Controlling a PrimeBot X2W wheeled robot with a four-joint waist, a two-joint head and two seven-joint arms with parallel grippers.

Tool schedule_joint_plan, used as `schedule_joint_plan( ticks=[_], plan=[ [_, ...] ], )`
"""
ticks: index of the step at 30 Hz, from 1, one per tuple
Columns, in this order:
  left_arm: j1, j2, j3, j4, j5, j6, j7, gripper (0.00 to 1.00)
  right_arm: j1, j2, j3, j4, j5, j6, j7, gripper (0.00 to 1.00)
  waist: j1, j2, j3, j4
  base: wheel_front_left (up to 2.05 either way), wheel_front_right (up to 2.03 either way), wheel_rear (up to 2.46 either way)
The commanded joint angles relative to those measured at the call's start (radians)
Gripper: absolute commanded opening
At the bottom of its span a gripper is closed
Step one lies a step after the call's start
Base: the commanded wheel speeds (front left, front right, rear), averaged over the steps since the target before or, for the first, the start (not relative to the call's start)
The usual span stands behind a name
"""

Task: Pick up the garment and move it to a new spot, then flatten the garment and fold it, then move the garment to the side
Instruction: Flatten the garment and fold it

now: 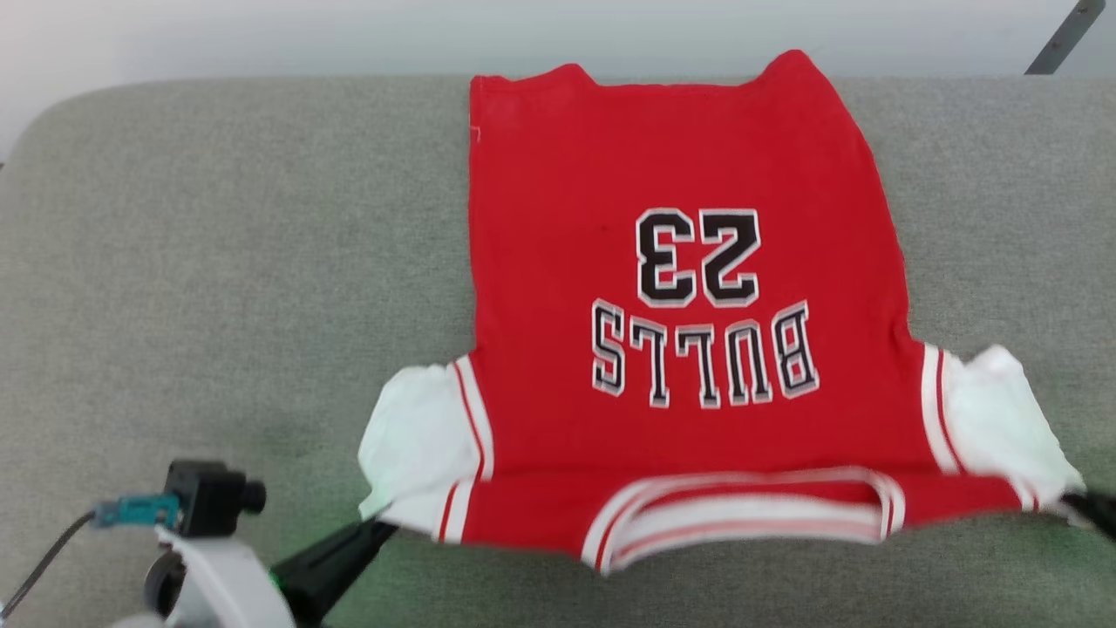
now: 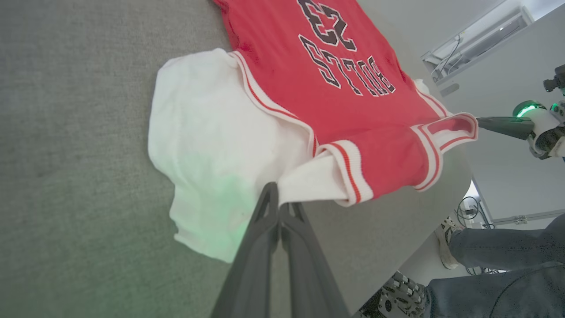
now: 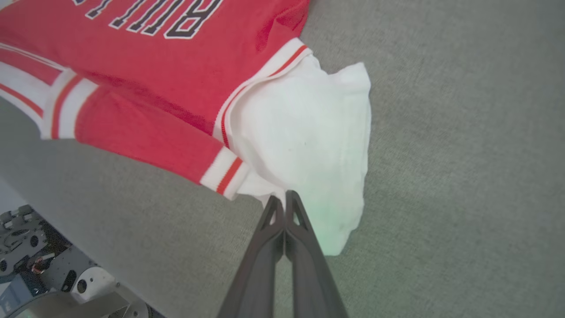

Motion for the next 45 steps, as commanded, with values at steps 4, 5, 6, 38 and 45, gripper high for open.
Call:
schedule_joint_plan(
  ticks=[4, 5, 6, 38, 45],
  plan=[
    [0.065, 0.095, -0.015, -0.112, -0.021, 0.044, 0.03, 0.0, 0.19, 0.022, -0.144, -0.071, -0.026, -0.002, 0.092, 0.0, 0.0, 0.0, 0.022, 0.004, 0.0, 0.0, 0.0],
    [0.069, 0.105, -0.017, -0.131, -0.019, 0.051, 0.034, 0.0, 0.226, 0.033, -0.18, -0.088, -0.036, -0.002, 0.109, 0.0, 0.0, 0.0, 0.027, 0.006, 0.0, 0.0, 0.0],
    [0.072, 0.109, -0.017, -0.146, -0.019, 0.057, 0.034, 0.0, 0.255, 0.049, -0.214, -0.102, -0.047, -0.002, 0.127, 0.0, 0.0, 0.0, 0.031, 0.007, 0.0, 0.0, 0.0],
    [0.024, -0.145, -0.076, 0.152, 0.047, 0.027, 0.008, 0.0, 0.233, 0.34, -0.321, -0.188, -0.302, -0.001, 0.432, 1.0, 0.0, 0.0, 0.1, -0.001, 0.0, 0.0, 0.0],
    [0.015, -0.157, -0.083, 0.098, 0.075, 0.038, -0.007, 0.0, 0.193, 0.254, -0.587, -0.369, -0.127, -0.001, 0.571, 1.0, 0.0, 0.0, 0.121, 0.035, 0.0, 0.0, 0.0]
  ],
)
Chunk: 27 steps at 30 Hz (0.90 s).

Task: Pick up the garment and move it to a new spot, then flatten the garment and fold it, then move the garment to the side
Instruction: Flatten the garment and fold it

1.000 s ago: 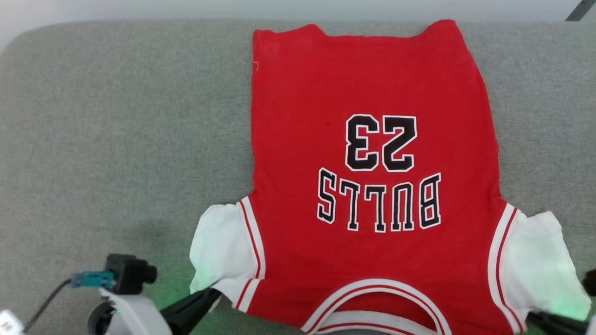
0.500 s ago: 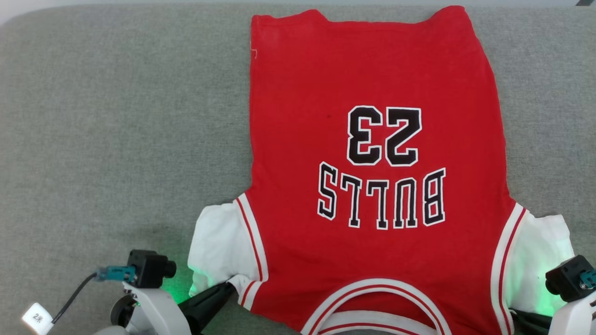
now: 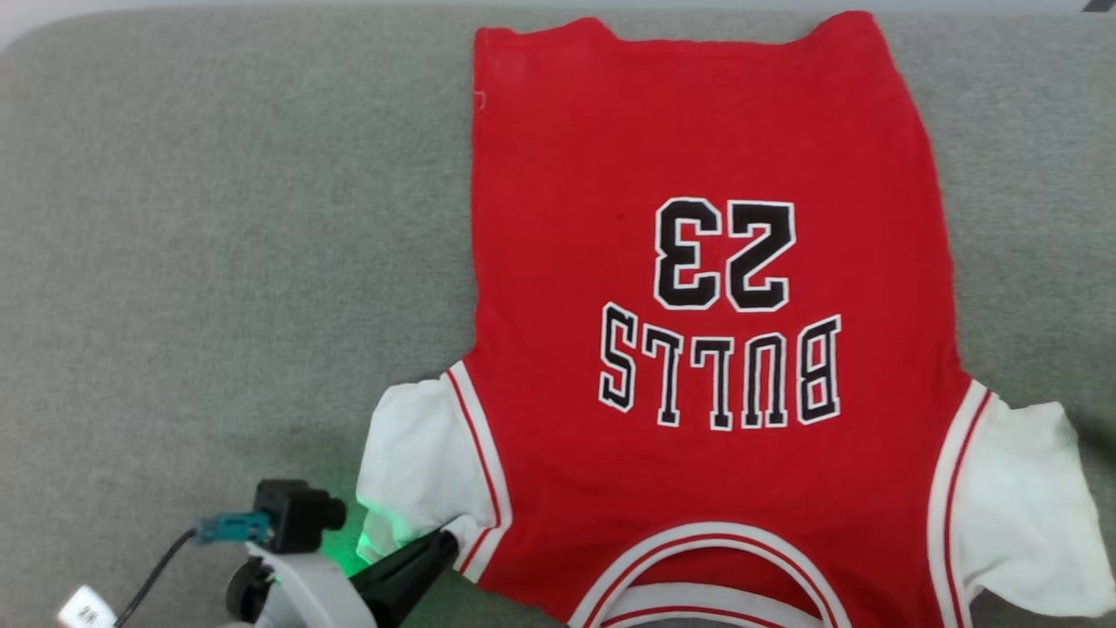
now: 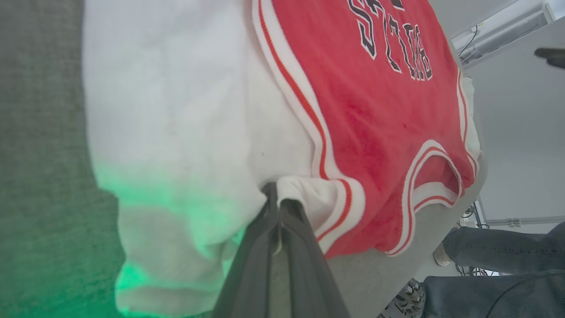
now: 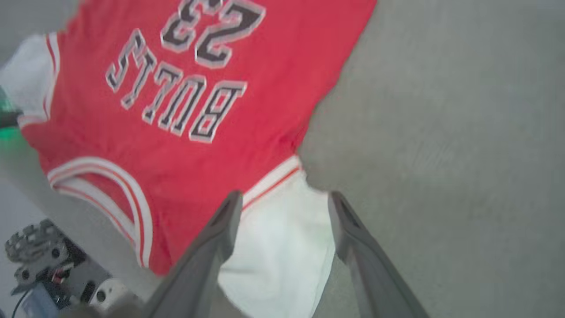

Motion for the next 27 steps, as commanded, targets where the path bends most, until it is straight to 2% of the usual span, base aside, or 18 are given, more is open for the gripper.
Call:
schedule_joint_plan(
  ticks=[1, 3, 5, 11, 16, 19, 22, 27],
  plan=[
    [-0.008, -0.015, -0.011, -0.006, 0.014, 0.006, 0.008, 0.0, -0.068, 0.002, -0.052, 0.001, 0.015, -0.001, 0.01, 1.0, 0.0, 0.0, 0.029, 0.029, 0.0, 0.0, 0.0],
    [-0.039, -0.026, -0.009, -0.021, 0.029, 0.005, 0.014, 0.0, -0.177, 0.003, -0.095, 0.035, -0.004, -0.001, 0.016, 1.0, 0.0, 0.0, 0.063, 0.058, 0.0, 0.0, 0.0],
    [-0.068, -0.041, -0.009, -0.027, 0.048, -0.001, 0.021, 0.0, -0.321, 0.026, -0.086, 0.097, -0.06, -0.001, 0.009, 1.0, 0.0, 0.0, 0.1, 0.09, 0.0, 0.0, 0.0],
    [-0.15, -0.11, -0.021, -0.016, 0.087, -0.025, 0.039, 0.0, -0.786, 0.139, 0.111, 0.407, -0.287, -0.001, 0.051, 1.0, 0.0, 0.0, 0.214, 0.188, 0.0, 0.0, 0.0],
    [-0.193, -0.166, -0.033, 0.03, 0.099, -0.043, 0.033, 0.0, -1.061, 0.195, 0.277, 0.658, -0.374, -0.001, 0.126, 1.0, 0.0, 0.0, 0.289, 0.253, 0.0, 0.0, 0.0],
    [-0.203, -0.185, -0.043, 0.059, 0.103, -0.048, 0.021, 0.0, -1.163, 0.222, 0.343, 0.785, -0.392, -0.001, 0.145, 1.0, 0.0, 0.0, 0.318, 0.28, 0.0, 0.0, 0.0],
    [-0.206, -0.192, -0.054, 0.077, 0.106, -0.05, 0.007, 0.0, -1.233, 0.213, 0.407, 0.869, -0.413, -0.001, 0.153, 1.0, 0.0, 0.0, 0.337, 0.295, 0.0, 0.0, 0.0],
    [-0.212, -0.187, -0.058, 0.096, 0.085, -0.049, -0.015, 0.0, -1.268, 0.227, 0.466, 1.0, -0.424, -0.001, 0.183, 1.0, 0.0, 0.0, 0.354, 0.295, 0.0, 0.0, 0.0]
  ],
)
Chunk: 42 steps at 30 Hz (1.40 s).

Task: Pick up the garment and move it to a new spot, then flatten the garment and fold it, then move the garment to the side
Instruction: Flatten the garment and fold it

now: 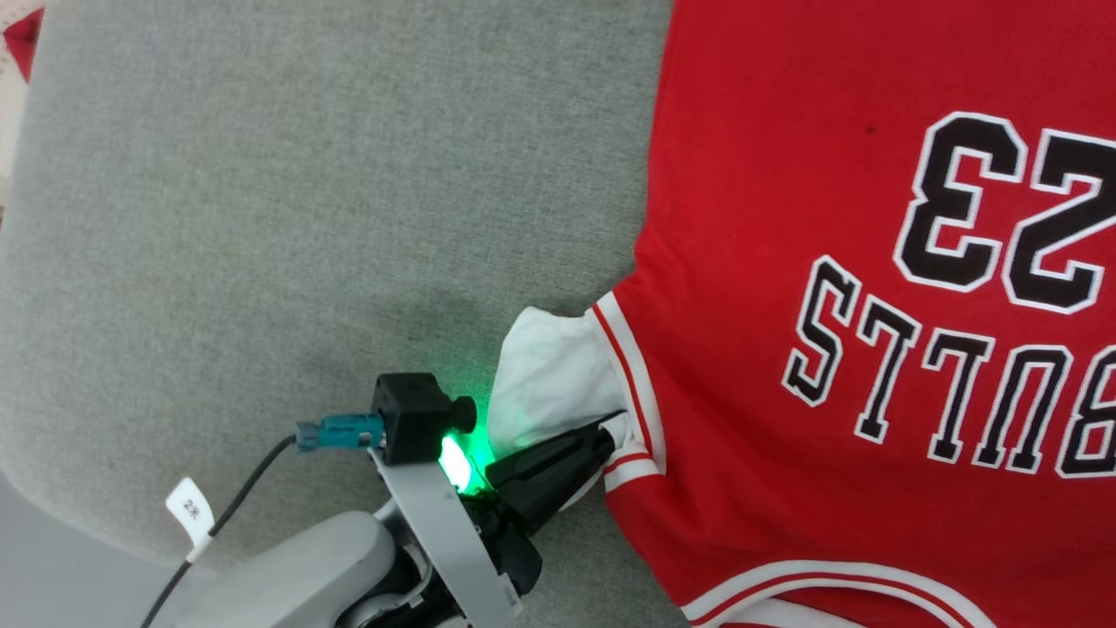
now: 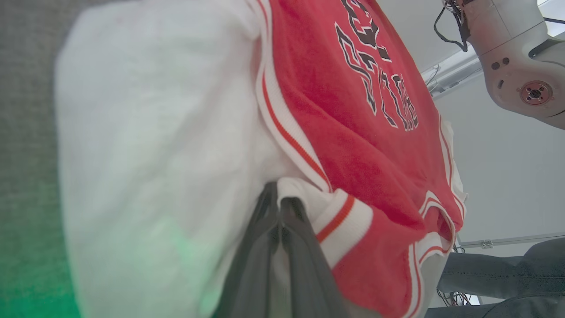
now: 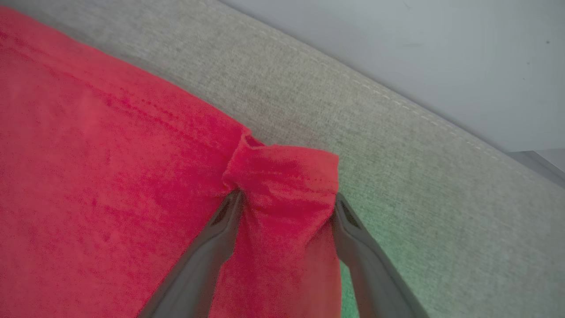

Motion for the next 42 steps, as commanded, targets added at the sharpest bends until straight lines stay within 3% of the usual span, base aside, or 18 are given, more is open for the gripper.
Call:
schedule_joint_plan(
  ticks=[1, 2, 3, 4, 11, 16, 26, 30, 33, 37, 42],
  plan=[
    [0.023, 0.009, -0.023, 0.13, -0.029, 0.034, 0.019, 0.0, 0.032, 0.009, 0.045, 0.049, -0.002, -0.001, 0.031, 1.0, 0.0, 0.0, 0.041, 0.03, 0.0, 0.0, 0.0],
    [0.021, 0.013, -0.024, 0.136, -0.031, 0.034, 0.015, 0.0, 0.034, 0.015, 0.059, 0.062, 0.009, 0.0, 0.037, 1.0, 0.0, 0.0, 0.042, 0.026, 0.0, 0.0, 0.0],
    [0.017, 0.013, -0.027, 0.137, -0.033, 0.034, 0.015, 0.0, 0.036, 0.022, 0.069, 0.072, 0.017, 0.0, 0.041, 0.39, 0.0, 0.0, 0.041, 0.023, 0.0, 0.0, 0.0],
    [0.014, 0.012, -0.029, 0.136, -0.035, 0.034, 0.012, 0.0, 0.037, 0.026, 0.079, 0.078, 0.024, 0.0, 0.036, 0.0, 0.0, 0.0, 0.04, 0.019, 0.0, 0.0, 0.0],
    [0.008, 0.039, -0.004, 0.15, -0.073, 0.033, -0.043, 0.0, 0.069, 0.009, 0.078, 0.087, 0.093, 0.0, -0.087, 0.0, 0.0, 0.0, -0.032, -0.019, 0.0, 0.0, 0.0],
    [0.056, 0.092, 0.022, 0.159, -0.092, 0.033, -0.066, 0.0, 0.168, -0.062, 0.084, -0.005, 0.178, 0.0, -0.17, 0.0, 0.0, 0.0, -0.141, -0.059, 0.0, 0.0, 0.0],
    [0.181, 0.135, 0.071, 0.087, -0.107, 0.04, -0.081, 0.0, 0.62, -0.25, 0.014, -0.328, 0.407, 0.0, -0.188, 0.0, 0.0, 0.0, -0.348, -0.17, 0.0, 0.0, 0.0],
    [0.213, 0.151, 0.083, 0.06, -0.106, 0.06, -0.083, 0.0, 0.856, -0.278, -0.048, -0.459, 0.467, 0.0, -0.178, 0.0, 0.0, 0.0, -0.385, -0.216, 0.0, 0.0, 0.0],
    [0.226, 0.165, 0.086, 0.04, -0.1, 0.072, -0.083, 0.0, 1.029, -0.276, -0.095, -0.554, 0.474, 0.0, -0.173, 0.0, 0.0, 0.0, -0.396, -0.243, 0.0, 0.0, 0.0],
    [0.227, 0.18, 0.09, 0.023, -0.097, 0.086, -0.079, 0.0, 1.244, -0.225, -0.136, -0.675, 0.467, 0.0, -0.159, 0.0, 0.0, 0.0, -0.396, -0.271, 0.0, 0.0, 0.0],
    [0.214, 0.191, 0.094, 0.011, -0.088, 0.097, -0.071, 0.0, 1.382, -0.153, -0.164, -0.765, 0.427, 0.0, -0.142, 0.0, 0.0, 0.0, -0.386, -0.29, 0.0, 0.0, 0.0]
  ],
)
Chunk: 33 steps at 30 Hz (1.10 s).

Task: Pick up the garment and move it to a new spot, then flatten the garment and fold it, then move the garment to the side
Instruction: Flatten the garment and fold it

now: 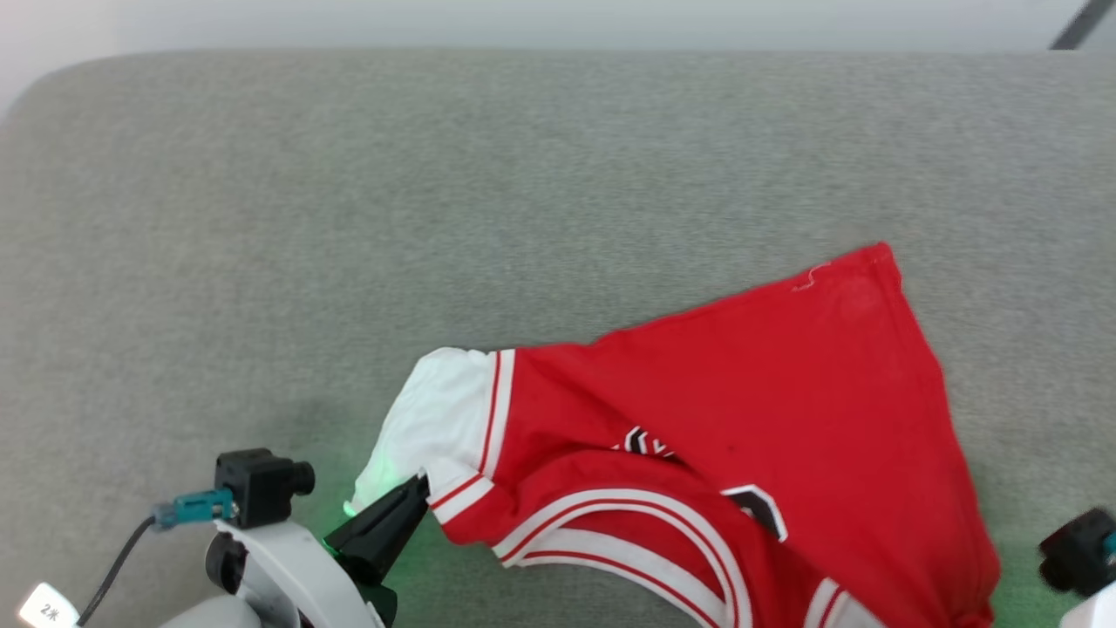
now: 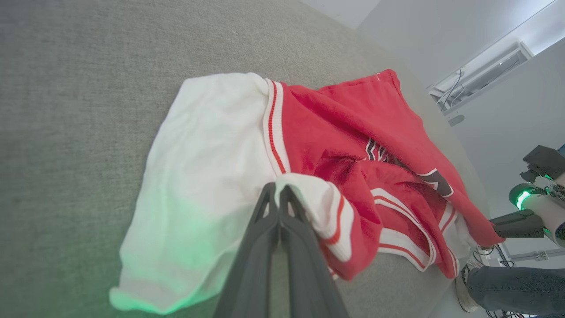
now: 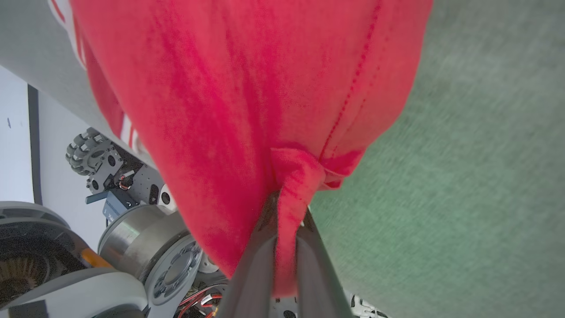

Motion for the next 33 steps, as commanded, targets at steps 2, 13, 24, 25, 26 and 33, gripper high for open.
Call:
schedule_joint_plan(
  ticks=[2, 13, 24, 25, 26, 33],
  plan=[
    [-0.009, 0.005, 0.002, -0.003, 0.01, 0.007, 0.008, 0.0, 0.035, 0.039, -0.013, -0.025, -0.043, 0.0, 0.009, 0.0, 0.0, -0.0001, -0.005, -0.035, 0.0, 0.0, 0.0],
    [-0.03, -0.015, 0.004, 0.02, 0.016, -0.005, 0.013, 0.0, 0.036, 0.117, -0.135, -0.114, -0.186, 0.0, -0.019, 1.0, 0.0, -0.0001, 0.012, -0.042, 0.0, 0.0, 0.0],
    [-0.071, -0.064, 0.007, 0.018, 0.044, -0.024, 0.01, 0.0, -0.291, 0.171, -0.311, -0.13, -0.259, 0.0, -0.042, 1.0, 0.0, -0.0001, 0.062, 0.027, 0.0, 0.0, 0.0],
    [-0.08, -0.069, 0.007, 0.018, 0.048, -0.025, 0.011, 0.0, -0.345, 0.179, -0.286, -0.097, -0.268, 0.0, -0.049, 1.0, 0.0, -0.0001, 0.072, 0.035, 0.0, 0.0, 0.0],
    [-0.085, -0.072, 0.007, 0.021, 0.05, -0.026, 0.011, 0.0, -0.399, 0.192, -0.258, -0.053, -0.276, 0.0, -0.055, 1.0, 0.0, -0.0001, 0.081, 0.04, 0.0, 0.0, 0.0],
    [-0.127, -0.109, 0.001, 0.046, 0.057, -0.05, 0.018, 0.0, -0.666, 0.198, -0.033, 0.256, -0.326, 0.0, -0.029, 1.0, 0.0, -0.0001, 0.143, 0.088, 0.0, 0.0, 0.0]
  ],
)
